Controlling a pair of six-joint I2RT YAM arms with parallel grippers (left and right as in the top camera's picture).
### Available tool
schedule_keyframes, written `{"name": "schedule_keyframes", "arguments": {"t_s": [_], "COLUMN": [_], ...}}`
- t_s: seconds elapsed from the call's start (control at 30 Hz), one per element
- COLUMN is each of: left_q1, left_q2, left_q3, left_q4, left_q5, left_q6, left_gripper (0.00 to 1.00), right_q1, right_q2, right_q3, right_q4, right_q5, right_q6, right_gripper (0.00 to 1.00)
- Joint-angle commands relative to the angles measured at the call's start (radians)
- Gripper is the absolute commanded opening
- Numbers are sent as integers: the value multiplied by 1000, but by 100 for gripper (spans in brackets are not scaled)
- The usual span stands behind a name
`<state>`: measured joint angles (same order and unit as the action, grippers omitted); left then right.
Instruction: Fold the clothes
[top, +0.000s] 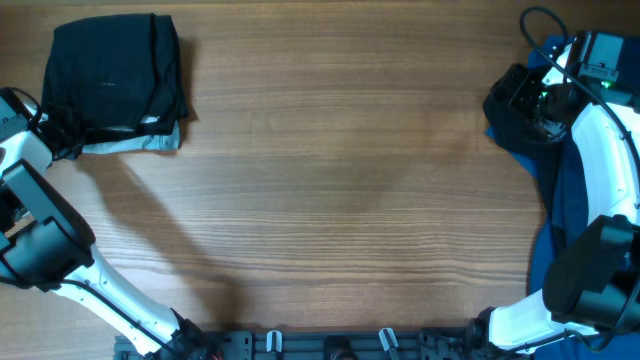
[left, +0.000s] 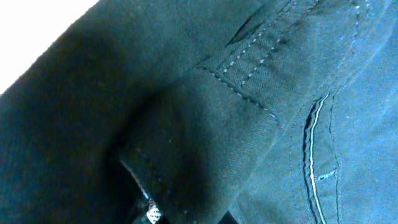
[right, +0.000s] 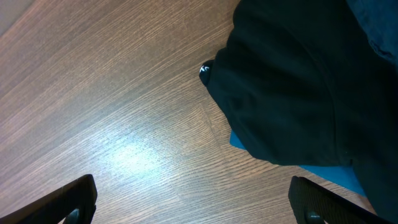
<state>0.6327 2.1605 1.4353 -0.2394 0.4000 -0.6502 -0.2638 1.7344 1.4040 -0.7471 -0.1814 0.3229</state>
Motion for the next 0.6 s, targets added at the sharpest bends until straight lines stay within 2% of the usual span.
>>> {"name": "schedule_keyframes", "arguments": {"t_s": [0.0, 0.1, 0.23, 0.4, 0.57], "left_q1": [11, 4, -100, -297, -598], "left_q2": [-74, -198, -433, -565, -575], "left_q3": [-4, -4, -4, -4, -4], "left_q4": [-5, -14, -104, -166, -170], "left_q5": [116, 255, 256, 72, -206], "left_q6": [-10, -14, -9, -9, 45], "left_gripper": [4, 4, 4, 4, 7], "right_q1": [3, 3, 3, 3, 3], "right_q2": [3, 3, 3, 3, 3], "right_q3": [5, 5, 5, 5, 5], "right_q4": [2, 2, 2, 2, 2], "right_q5": [10, 10, 10, 10, 10], "right_q6": [-6, -6, -6, -6, -6], "right_gripper": [100, 100, 100, 100, 100]}}
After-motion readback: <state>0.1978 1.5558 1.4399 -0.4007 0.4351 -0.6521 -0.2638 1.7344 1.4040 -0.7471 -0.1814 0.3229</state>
